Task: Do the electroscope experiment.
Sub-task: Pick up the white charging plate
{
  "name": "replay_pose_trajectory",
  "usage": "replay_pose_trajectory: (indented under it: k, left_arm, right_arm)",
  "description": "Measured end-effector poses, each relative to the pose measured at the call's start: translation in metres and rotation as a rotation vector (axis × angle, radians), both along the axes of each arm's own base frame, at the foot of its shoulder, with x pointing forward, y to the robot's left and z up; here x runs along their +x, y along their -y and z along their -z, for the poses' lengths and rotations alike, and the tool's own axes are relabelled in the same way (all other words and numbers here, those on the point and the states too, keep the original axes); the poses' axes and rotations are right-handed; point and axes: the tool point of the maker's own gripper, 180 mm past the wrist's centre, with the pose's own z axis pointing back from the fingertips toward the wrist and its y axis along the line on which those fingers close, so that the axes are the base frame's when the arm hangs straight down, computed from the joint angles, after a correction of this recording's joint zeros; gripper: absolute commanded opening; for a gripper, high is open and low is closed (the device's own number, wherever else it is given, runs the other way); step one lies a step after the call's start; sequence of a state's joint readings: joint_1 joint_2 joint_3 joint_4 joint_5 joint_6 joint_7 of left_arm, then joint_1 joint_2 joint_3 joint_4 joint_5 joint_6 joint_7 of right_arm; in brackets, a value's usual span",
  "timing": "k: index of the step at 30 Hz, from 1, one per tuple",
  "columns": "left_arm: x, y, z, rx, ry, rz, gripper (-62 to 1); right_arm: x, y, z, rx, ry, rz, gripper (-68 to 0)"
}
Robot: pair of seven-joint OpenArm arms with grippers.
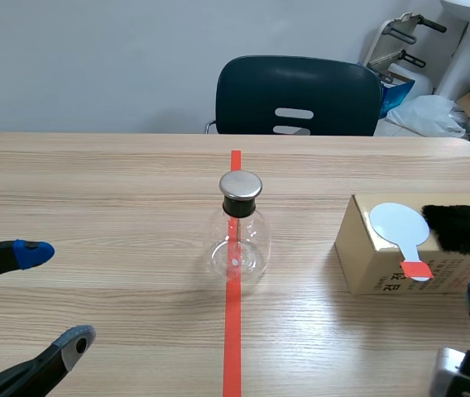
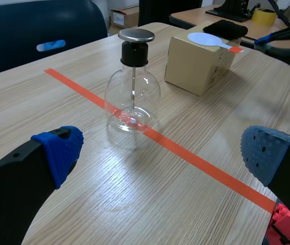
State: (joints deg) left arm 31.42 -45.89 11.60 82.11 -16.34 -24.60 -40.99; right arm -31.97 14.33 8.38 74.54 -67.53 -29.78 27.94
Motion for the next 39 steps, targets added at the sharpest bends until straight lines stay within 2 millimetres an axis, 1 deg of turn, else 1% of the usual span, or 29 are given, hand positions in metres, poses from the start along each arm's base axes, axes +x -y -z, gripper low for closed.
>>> replay_pose_trajectory:
  k: [2, 6, 8, 10, 14, 19, 22, 24, 25, 31, 33, 36, 39]
  left_arm:
    - [0.0, 0.0, 0.0, 0.0, 0.0, 0.0, 1.4]
    - [0.0, 0.0, 0.0, 0.0, 0.0, 0.0, 1.4]
    - [0.0, 0.0, 0.0, 0.0, 0.0, 0.0, 1.4]
    - [0.0, 0.0, 0.0, 0.0, 0.0, 0.0, 1.4]
    - [0.0, 0.0, 0.0, 0.0, 0.0, 0.0, 1.4]
    - [0.0, 0.0, 0.0, 0.0, 0.0, 0.0, 1.4]
    - [0.0, 0.0, 0.0, 0.0, 0.0, 0.0, 1.4]
    - [0.0, 0.0, 0.0, 0.0, 0.0, 0.0, 1.4]
    - [0.0, 0.0, 0.0, 0.0, 0.0, 0.0, 1.4]
    - [0.0, 0.0, 0.0, 0.0, 0.0, 0.0, 1.4]
    - [0.0, 0.0, 0.0, 0.0, 0.0, 0.0, 1.4]
    - [0.0, 0.0, 0.0, 0.0, 0.0, 0.0, 1.4]
    - [0.0, 0.0, 0.0, 0.0, 0.0, 0.0, 1.4]
  right_arm:
    - [-0.001, -0.008, 0.006, 0.013, -0.016, -0.026, -66.9]
    - [-0.003, -0.018, 0.008, 0.029, -0.023, -0.066, -66.8]
    - [-0.004, -0.022, 0.008, 0.032, -0.021, -0.089, -63.8]
    - [-0.004, -0.024, 0.007, 0.032, -0.011, -0.092, -57.2]
    - [-0.003, -0.025, 0.004, 0.029, 0.003, -0.095, -38.6]
    - [-0.003, -0.025, 0.004, 0.029, 0.003, -0.095, -19.4]
    - [-0.003, -0.025, 0.004, 0.029, 0.004, -0.095, -6.3]
    - [-0.003, -0.025, 0.004, 0.028, 0.004, -0.095, -1.2]
    - [-0.003, -0.025, 0.004, 0.028, 0.004, -0.095, -0.4]
    - [0.0, -0.024, 0.004, 0.03, 0.005, -0.093, -0.4]
    - [0.007, -0.023, 0.0, 0.027, 0.023, -0.086, -0.4]
    - [0.022, -0.021, -0.007, 0.027, 0.053, -0.062, -0.4]
    - [0.031, -0.025, -0.007, 0.04, 0.048, -0.067, -0.4]
